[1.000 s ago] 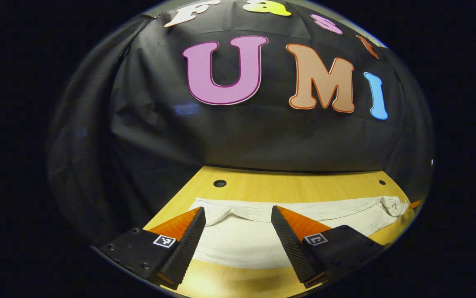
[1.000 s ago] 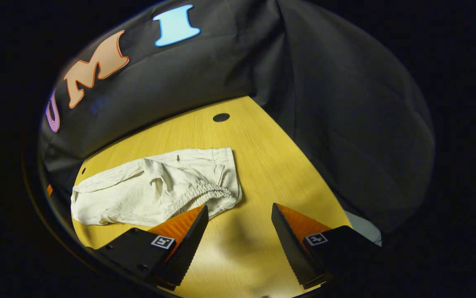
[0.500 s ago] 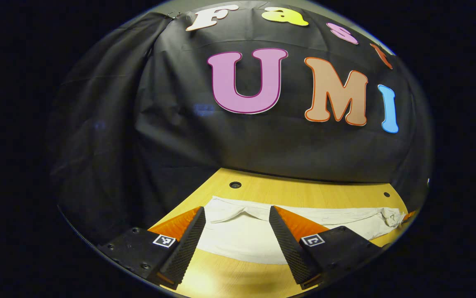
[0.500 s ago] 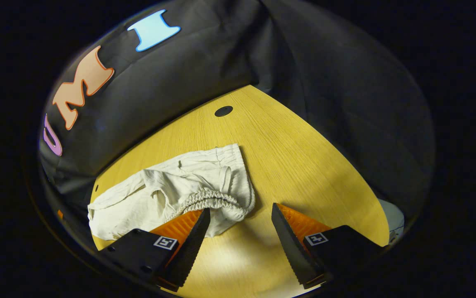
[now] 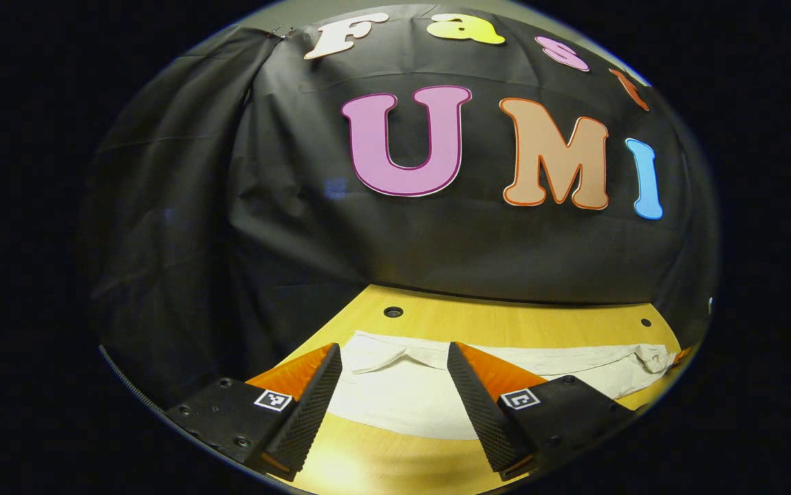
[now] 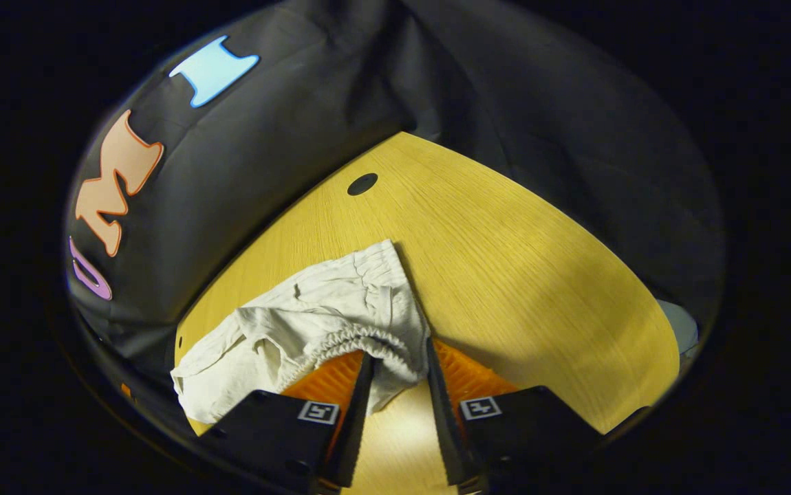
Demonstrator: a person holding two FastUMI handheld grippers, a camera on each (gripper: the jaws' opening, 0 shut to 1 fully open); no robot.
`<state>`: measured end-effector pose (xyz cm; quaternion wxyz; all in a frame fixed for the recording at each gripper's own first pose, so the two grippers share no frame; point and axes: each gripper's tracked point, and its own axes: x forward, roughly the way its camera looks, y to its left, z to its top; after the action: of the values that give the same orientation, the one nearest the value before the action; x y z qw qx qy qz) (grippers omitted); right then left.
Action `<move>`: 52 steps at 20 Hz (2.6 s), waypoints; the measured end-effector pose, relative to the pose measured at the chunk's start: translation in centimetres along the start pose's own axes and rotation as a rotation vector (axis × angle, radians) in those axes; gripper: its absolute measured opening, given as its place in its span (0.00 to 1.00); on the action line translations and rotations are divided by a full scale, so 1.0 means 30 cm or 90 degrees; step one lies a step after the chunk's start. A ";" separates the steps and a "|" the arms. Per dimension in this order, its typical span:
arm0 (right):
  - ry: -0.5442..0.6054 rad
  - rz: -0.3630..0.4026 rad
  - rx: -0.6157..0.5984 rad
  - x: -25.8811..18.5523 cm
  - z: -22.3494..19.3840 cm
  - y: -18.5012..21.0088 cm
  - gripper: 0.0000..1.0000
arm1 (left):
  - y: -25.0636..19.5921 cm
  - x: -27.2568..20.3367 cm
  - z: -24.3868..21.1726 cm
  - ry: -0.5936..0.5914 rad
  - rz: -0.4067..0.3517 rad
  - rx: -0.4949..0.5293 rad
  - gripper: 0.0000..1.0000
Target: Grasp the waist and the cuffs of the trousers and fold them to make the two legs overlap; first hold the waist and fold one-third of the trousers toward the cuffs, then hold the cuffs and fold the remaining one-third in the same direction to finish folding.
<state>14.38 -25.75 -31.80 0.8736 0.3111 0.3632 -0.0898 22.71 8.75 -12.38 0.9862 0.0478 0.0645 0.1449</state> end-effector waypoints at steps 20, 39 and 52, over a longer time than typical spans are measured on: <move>-0.201 0.192 -0.059 -0.448 0.122 0.609 0.16 | 0.024 0.014 -0.024 0.005 -0.119 -0.028 0.93; 0.045 0.288 -0.324 -0.173 -0.784 1.286 0.26 | 0.290 0.091 -0.225 0.065 -0.133 -0.096 0.95; -0.046 0.228 -0.317 -0.351 -0.642 1.143 0.96 | 0.432 0.284 -0.493 0.167 -0.101 -0.118 0.96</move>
<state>8.79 12.35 -18.59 0.9371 0.1433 0.2824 0.1465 25.09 24.71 -26.48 0.9777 -0.0682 0.1828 0.0771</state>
